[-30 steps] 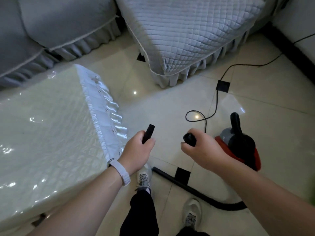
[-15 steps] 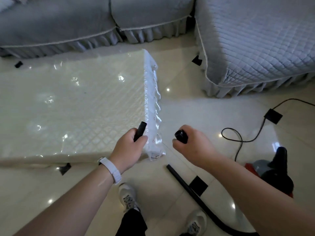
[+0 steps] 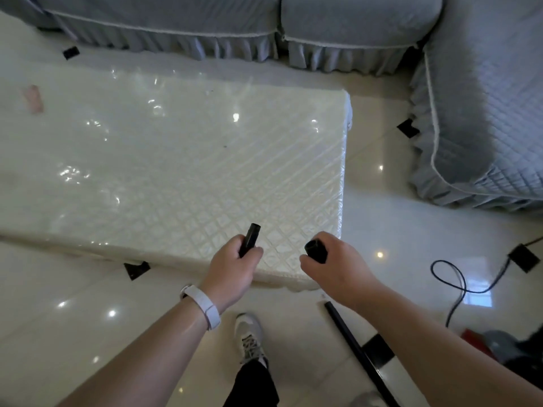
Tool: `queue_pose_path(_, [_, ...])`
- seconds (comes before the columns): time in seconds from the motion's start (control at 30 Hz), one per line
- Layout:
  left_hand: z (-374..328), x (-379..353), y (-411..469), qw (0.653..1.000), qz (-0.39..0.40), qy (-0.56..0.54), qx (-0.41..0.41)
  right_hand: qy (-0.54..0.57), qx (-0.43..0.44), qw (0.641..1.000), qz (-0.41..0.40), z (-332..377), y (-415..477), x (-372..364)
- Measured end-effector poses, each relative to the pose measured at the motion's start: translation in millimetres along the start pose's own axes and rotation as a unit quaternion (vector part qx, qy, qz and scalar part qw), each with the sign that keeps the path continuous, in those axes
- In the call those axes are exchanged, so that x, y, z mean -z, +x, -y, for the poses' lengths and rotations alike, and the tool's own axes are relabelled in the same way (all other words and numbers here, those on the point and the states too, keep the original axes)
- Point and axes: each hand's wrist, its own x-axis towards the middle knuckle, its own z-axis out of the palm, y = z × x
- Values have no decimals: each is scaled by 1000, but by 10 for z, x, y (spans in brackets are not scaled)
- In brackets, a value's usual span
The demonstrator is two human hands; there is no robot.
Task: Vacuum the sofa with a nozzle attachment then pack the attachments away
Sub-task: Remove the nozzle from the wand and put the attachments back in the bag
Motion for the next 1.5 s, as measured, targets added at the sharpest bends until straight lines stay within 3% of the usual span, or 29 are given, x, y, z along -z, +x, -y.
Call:
queue_pose_path(0.37, [-404, 988, -102, 997, 11, -79, -19, -20, 3, 999, -24, 1386, -43, -101])
queue_pose_path(0.67, [-1227, 768, -645, 986, 96, -128, -49, 92, -20, 993, -78, 1584, -772, 481])
queue_pose_path(0.97, [-1901, -140, -1399, 955, 218, -198, -23, 153, -58, 974, -154, 1112, -1599, 1302])
queue_pose_path(1.27, [-2200, -1290, -2183, 943, 296, -150, -26, 152, -94, 962, -205, 152, -2440, 1937])
queue_pose_path(1.5, [-2349, -2383, -2828, 932, 347, -91, -43, 215, -126, 934, -256, -848, -3148, 2387])
